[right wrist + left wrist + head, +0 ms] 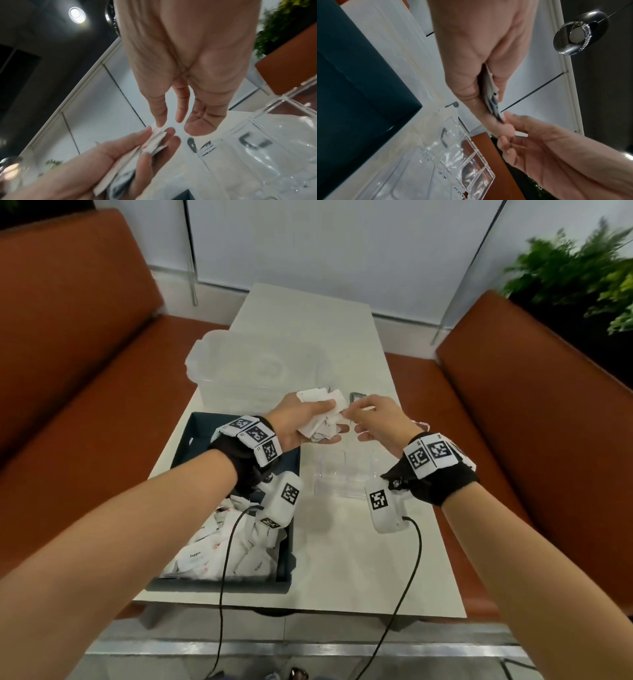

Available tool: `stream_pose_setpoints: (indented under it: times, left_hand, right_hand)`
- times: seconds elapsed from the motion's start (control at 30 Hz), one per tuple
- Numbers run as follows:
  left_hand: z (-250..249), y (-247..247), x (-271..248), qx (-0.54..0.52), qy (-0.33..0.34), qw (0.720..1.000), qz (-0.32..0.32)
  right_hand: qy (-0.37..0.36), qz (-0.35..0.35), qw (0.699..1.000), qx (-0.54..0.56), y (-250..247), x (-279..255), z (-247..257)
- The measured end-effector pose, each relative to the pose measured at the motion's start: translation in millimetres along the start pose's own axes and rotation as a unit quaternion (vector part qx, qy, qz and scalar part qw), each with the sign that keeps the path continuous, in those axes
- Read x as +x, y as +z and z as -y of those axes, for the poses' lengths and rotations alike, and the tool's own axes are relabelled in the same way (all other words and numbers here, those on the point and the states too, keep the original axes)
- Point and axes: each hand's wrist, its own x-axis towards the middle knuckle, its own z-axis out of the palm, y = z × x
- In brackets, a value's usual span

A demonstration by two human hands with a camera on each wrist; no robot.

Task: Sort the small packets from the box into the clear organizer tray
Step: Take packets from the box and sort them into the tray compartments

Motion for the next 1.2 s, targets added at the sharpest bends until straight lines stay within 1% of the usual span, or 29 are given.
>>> stream_pose_setpoints:
  times: [0.1,0.23,0.4,0.5,0.67,0.73,0.8,0.87,0.97,1.03,1.1,1.17,1.2]
  left_hand:
    - [-1,-2,5,0.031,0.016,0.999,0.002]
    - [1,-4,10,0.049,0.034,0.998,0.012]
    - [8,-13,13,0.006,0.009,1.000,-0.024]
    - [13,-17,13,0.002,0.013,0.999,-0.036]
    - [18,-15,14,0.014,0.015,0.999,-0.039]
    - [20,-13,14,0.026,0.024,0.998,-0.045]
    - [22,-12,15,0.030,0.029,0.998,-0.050]
    - [24,-13,15,0.029,0.026,0.998,-0.054]
    - [24,-17,14,0.038,0.023,0.997,-0.070]
    - [24,-22,12,0.035,0.023,0.996,-0.080]
    - [24,-26,10,0.032,0.023,0.995,-0.088]
    - [24,-27,8,0.030,0.023,0.995,-0.091]
    - [24,-27,7,0.029,0.023,0.995,-0.091]
  right_hand:
    - [0.002,-0.012,0.996,0.085,-7,7,1]
    - [-0.019,-0.013,0.994,0.109,-6,12,0]
    - [0.002,-0.054,0.989,0.136,-6,18,-7]
    - [0.001,-0.043,0.989,0.139,-7,17,-11]
    - [0.009,-0.009,0.993,0.118,-2,16,-13]
    - [0.005,0.005,0.990,0.139,1,14,-14]
    - [-0.014,0.007,0.987,0.161,2,13,-16]
    - [-0.023,-0.008,0.986,0.162,1,16,-20]
    - [-0.016,-0.059,0.991,0.115,-5,25,-29]
    - [-0.011,-0.075,0.997,0.034,-7,33,-38]
    - [-0.034,-0.063,0.993,-0.094,-3,40,-49]
    - [-0.069,-0.034,0.974,-0.212,9,42,-58]
    - [-0.076,-0.017,0.964,-0.253,16,44,-62]
